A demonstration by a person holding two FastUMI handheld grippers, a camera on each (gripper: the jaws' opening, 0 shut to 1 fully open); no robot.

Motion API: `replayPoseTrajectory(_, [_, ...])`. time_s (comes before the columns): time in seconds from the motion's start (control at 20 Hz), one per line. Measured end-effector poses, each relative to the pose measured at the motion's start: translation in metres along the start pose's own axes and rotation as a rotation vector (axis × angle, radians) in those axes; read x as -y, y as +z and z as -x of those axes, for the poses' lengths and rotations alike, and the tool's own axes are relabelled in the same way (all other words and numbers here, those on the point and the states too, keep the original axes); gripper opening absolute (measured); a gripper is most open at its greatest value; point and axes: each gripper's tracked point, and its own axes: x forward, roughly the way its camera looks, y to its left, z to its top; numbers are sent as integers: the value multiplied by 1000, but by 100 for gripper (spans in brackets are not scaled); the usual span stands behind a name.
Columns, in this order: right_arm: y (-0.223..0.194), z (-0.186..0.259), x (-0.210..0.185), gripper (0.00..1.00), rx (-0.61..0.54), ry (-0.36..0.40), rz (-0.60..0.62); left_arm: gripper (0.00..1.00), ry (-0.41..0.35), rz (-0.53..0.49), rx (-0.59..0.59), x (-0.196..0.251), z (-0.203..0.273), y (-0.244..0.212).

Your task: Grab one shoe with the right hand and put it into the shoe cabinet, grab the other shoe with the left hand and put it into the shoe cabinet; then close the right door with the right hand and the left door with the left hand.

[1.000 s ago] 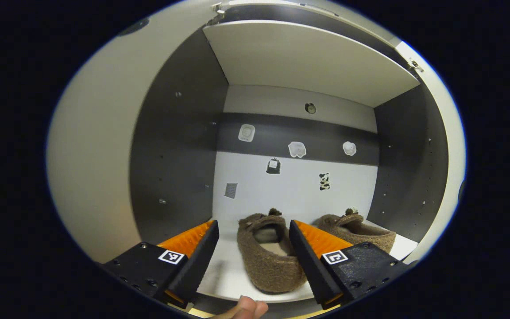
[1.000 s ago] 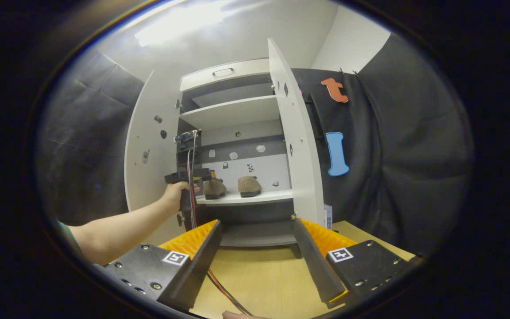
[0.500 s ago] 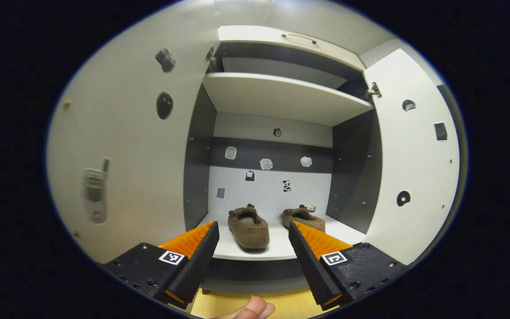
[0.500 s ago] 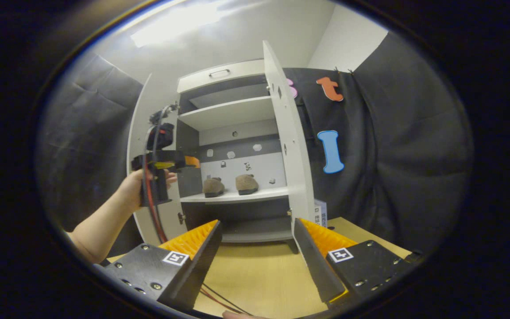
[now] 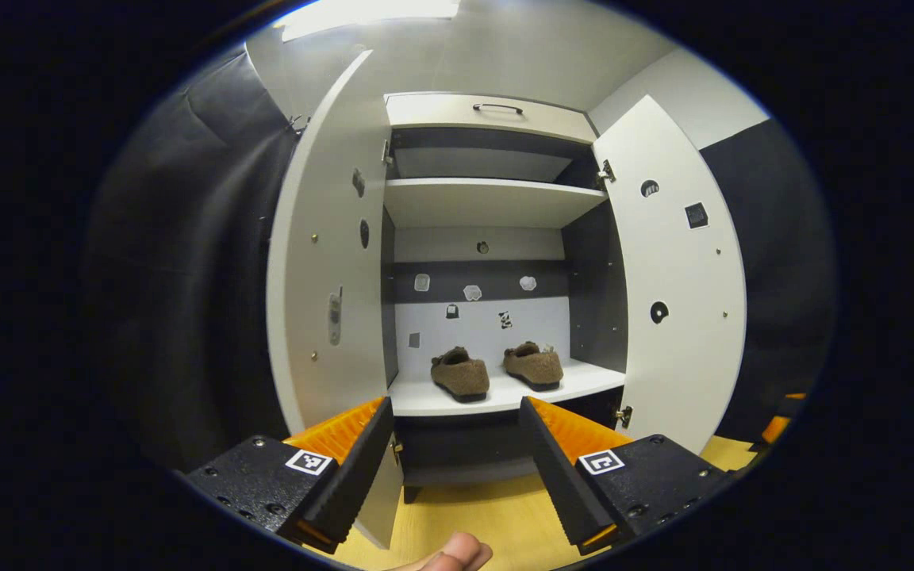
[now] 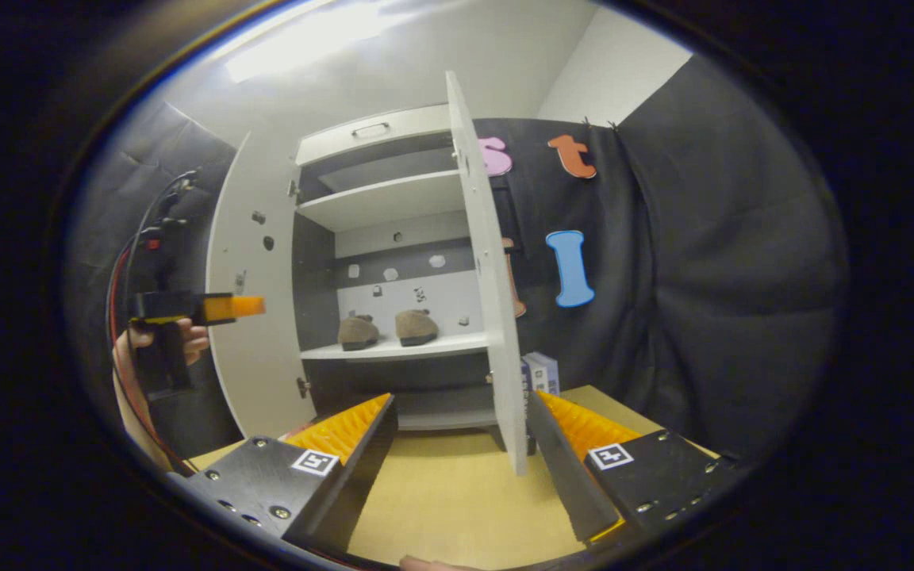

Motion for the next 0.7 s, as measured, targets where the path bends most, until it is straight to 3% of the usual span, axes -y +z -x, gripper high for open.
replayPoseTrajectory(0.15, [20,-6,27,99,-10,1,20,98,-20,30,-29,-2,36,-19])
replayPoseTrajectory(0.2, [28,-11,38,94,-14,5,26,95,-13,39,-19,-4,46,-21])
replayPoseTrajectory(0.25, [37,-16,50,98,-21,1,27,97,-9,43,-11,-7,56,-23])
replayPoseTrajectory(0.4, [66,-40,89,99,-37,4,27,97,-16,64,-36,-5,79,-42])
replayPoseTrajectory(0.55, [91,-75,124,99,-44,25,28,94,-67,104,-50,8,91,-50])
replayPoseTrajectory(0.7, [111,-112,165,99,-25,9,80,99,-134,108,-52,23,95,-52])
